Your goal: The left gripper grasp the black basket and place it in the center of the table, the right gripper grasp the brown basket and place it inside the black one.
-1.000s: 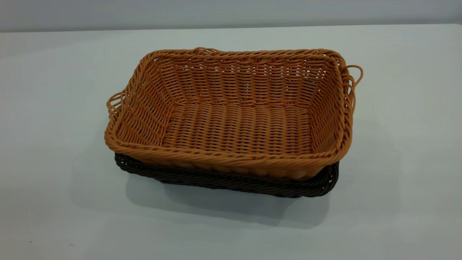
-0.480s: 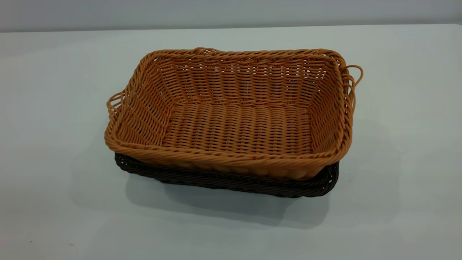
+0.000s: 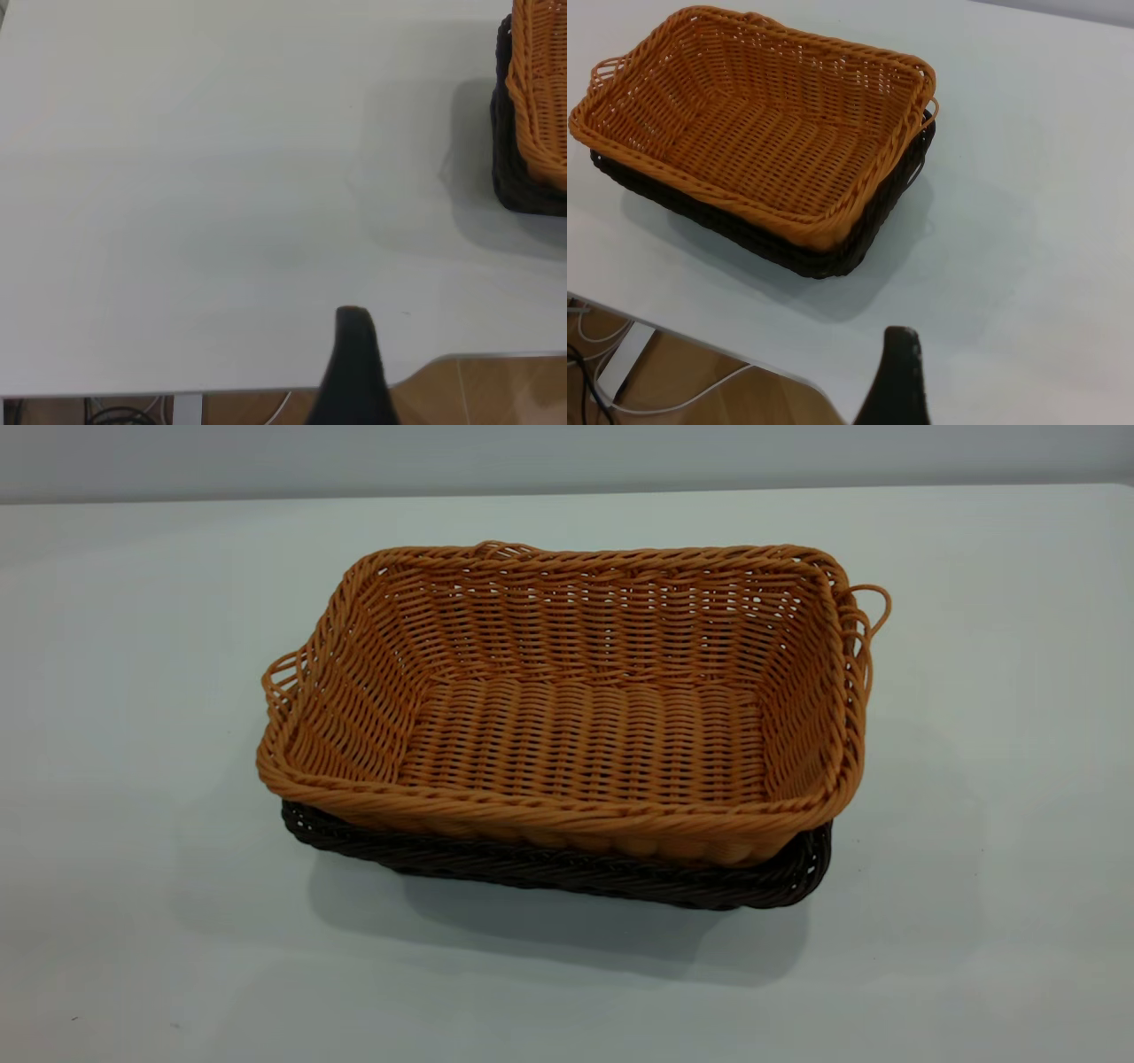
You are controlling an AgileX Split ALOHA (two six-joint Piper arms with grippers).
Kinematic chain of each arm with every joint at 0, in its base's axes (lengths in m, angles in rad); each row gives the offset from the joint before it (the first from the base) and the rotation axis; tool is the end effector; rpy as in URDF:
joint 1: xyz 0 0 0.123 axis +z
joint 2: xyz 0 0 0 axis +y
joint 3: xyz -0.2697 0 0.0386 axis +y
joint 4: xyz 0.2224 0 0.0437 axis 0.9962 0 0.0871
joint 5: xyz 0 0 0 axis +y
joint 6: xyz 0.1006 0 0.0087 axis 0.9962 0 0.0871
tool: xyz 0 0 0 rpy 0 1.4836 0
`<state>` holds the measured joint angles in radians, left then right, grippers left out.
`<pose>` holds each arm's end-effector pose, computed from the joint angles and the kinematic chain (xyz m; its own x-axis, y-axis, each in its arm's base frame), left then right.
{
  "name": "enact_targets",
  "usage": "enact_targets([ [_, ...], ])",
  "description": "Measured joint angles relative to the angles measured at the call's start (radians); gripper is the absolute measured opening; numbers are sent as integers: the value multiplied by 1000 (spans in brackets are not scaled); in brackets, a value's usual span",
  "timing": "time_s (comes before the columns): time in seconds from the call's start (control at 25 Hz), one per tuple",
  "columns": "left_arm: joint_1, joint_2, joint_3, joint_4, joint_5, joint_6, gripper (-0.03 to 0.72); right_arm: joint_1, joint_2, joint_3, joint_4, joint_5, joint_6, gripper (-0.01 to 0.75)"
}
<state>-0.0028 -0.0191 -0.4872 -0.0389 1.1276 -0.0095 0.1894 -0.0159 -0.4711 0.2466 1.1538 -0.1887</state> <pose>-0.0103 -0.0035 0.2511 -0.5095 -0.0247 -0.8601 0.0197 0.9990 -0.0404 -0.0153 0.0200 0.2470 -0.4944 -0.1811 -0.8502 -0.4129 0.9096 0.0463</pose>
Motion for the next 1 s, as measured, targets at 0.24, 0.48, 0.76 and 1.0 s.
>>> enact_targets([
  [0.24,0,0,0,0,0,-2,530,0,0,0,0,0,0,584],
  [0.48,0,0,0,0,0,-3,530,-16,0,0,-21,0,6,584],
  [0.76,0,0,0,0,-1,-3,530,-124,0,0,-184,-4,189,584],
  [1.0,0,0,0,0,-2,-3,530,-137,0,0,-221,-5,251,584],
])
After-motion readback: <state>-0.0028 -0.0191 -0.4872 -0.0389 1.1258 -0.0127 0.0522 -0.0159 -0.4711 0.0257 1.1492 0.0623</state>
